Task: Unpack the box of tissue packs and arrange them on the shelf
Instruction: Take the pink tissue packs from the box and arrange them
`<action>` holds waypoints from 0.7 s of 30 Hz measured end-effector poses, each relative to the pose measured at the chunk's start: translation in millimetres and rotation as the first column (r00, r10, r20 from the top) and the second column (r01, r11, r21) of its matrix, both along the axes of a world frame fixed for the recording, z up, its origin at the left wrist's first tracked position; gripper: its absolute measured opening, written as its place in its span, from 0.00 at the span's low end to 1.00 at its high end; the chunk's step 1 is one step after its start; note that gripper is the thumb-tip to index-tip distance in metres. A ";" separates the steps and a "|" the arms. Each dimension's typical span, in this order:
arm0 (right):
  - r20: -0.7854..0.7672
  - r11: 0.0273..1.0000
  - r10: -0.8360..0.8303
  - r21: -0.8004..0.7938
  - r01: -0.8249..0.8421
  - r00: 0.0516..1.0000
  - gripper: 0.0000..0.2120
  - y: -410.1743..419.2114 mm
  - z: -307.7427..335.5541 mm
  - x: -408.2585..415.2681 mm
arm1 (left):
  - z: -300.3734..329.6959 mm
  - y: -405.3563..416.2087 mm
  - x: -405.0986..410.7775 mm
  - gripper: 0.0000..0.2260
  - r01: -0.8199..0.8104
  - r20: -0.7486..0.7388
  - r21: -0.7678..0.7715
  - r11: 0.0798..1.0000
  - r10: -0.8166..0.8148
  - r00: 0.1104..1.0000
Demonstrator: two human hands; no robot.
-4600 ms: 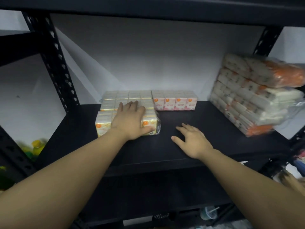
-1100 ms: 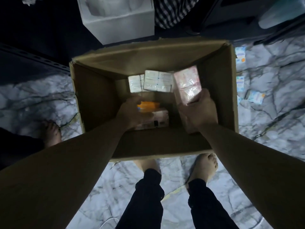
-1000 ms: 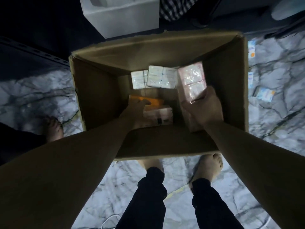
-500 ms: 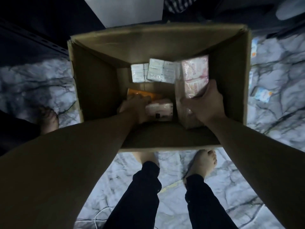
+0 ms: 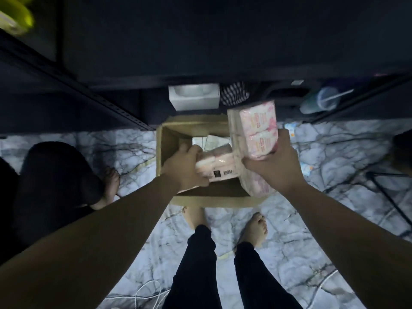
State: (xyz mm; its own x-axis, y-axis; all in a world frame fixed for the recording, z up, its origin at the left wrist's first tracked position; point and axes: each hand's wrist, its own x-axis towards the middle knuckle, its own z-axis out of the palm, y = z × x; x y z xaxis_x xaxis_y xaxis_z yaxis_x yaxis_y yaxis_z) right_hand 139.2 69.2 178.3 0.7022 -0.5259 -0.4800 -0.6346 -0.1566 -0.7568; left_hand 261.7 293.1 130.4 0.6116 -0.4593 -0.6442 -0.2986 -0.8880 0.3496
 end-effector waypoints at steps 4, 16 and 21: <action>0.021 1.000 0.010 0.011 -0.010 1.000 0.32 -10.7 85.5 -20.6 | 90.1 2.2 -20.4 0.44 0.009 0.060 0.020 1.000 -0.010 0.998; 0.145 0.992 0.127 -0.029 -0.124 0.981 0.33 -39.1 240.5 -82.6 | 259.7 7.3 -84.4 0.38 -0.061 0.335 -0.154 0.986 0.110 0.936; 0.228 0.991 0.116 -0.085 -0.099 0.967 0.31 -49.2 279.9 -96.2 | 310.0 1.0 -96.7 0.39 -0.018 0.461 -0.185 0.983 0.103 0.881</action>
State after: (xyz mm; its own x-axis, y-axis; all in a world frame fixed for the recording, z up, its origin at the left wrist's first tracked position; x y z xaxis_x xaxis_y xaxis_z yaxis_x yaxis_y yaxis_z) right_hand 43.0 20.0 458.2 0.8443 -0.4683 -0.2604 -0.4192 -0.2745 -0.8654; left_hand 165.0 294.0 440.4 0.8513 -0.4884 -0.1919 -0.4126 -0.8489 0.3303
